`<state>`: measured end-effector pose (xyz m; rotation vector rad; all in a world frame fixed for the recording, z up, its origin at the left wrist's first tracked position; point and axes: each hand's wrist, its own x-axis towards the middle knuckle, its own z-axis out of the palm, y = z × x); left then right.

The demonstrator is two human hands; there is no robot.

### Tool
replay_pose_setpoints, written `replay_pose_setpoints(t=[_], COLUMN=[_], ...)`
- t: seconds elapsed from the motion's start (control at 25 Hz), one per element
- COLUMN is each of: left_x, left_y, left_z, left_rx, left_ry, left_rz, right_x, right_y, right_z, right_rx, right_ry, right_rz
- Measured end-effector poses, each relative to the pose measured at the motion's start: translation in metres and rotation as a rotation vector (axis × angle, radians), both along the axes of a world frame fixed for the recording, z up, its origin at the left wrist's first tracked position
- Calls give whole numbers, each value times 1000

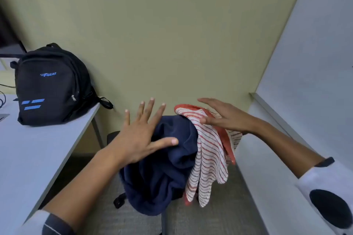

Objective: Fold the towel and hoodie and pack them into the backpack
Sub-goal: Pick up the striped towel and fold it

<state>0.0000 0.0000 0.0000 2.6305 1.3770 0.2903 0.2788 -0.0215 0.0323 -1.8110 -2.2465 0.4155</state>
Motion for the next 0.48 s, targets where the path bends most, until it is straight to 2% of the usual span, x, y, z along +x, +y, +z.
replay_pose_setpoints(t=[0.12,0.28,0.48], left_x=[18,22,28], left_y=[1,10,8], left_z=[-12,-25,-30], left_rx=[-79,-233,-70], left_ry=[52,-96,-266], left_rz=[-44,-50,-113], right_x=[11,11,7], right_y=[5,13,14], right_z=[-23,-64,-70], right_rx=[-69,-43,58], right_ry=[116,66,67], right_rz=[40,116,161])
